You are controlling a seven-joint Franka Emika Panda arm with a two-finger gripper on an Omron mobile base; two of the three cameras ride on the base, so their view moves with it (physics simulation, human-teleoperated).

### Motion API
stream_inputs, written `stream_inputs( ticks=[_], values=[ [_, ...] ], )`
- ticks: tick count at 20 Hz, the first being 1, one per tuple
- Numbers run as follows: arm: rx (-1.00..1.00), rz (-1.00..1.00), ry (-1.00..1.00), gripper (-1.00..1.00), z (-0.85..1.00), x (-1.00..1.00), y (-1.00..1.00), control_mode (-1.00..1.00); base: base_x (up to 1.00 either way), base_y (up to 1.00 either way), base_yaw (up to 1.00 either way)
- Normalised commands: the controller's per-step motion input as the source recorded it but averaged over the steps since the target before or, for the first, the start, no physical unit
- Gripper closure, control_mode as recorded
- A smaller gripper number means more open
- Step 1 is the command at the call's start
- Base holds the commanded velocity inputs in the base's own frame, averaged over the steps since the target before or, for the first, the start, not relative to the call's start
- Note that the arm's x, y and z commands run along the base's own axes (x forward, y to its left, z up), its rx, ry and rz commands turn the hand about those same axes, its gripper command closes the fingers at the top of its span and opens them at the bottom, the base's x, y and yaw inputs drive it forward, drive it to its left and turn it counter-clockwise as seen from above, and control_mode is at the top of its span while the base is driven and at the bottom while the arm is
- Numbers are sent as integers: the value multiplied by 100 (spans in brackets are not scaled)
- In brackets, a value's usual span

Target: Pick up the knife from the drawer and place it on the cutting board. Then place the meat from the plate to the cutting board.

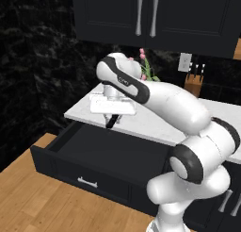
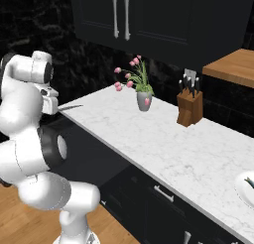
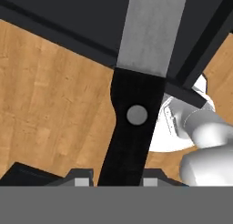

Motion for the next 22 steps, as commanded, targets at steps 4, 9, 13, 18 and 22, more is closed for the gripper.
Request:
stream_inputs(
  ticks=[4, 9, 13, 18, 22],
  values=[
    [0, 4, -39, 100, 33, -89, -100, -100, 0, 0, 0],
    [9, 5, -24, 100, 30, -39, -100, -100, 0, 0, 0],
    [15, 1, -2, 100, 25, 20, -84, -100, 0, 0, 0],
    [7, 7, 1, 100, 0, 1, -22, -100, 0, 0, 0],
    [1, -2, 0, 100, -2, -2, 0, -100, 0, 0, 0]
  ],
)
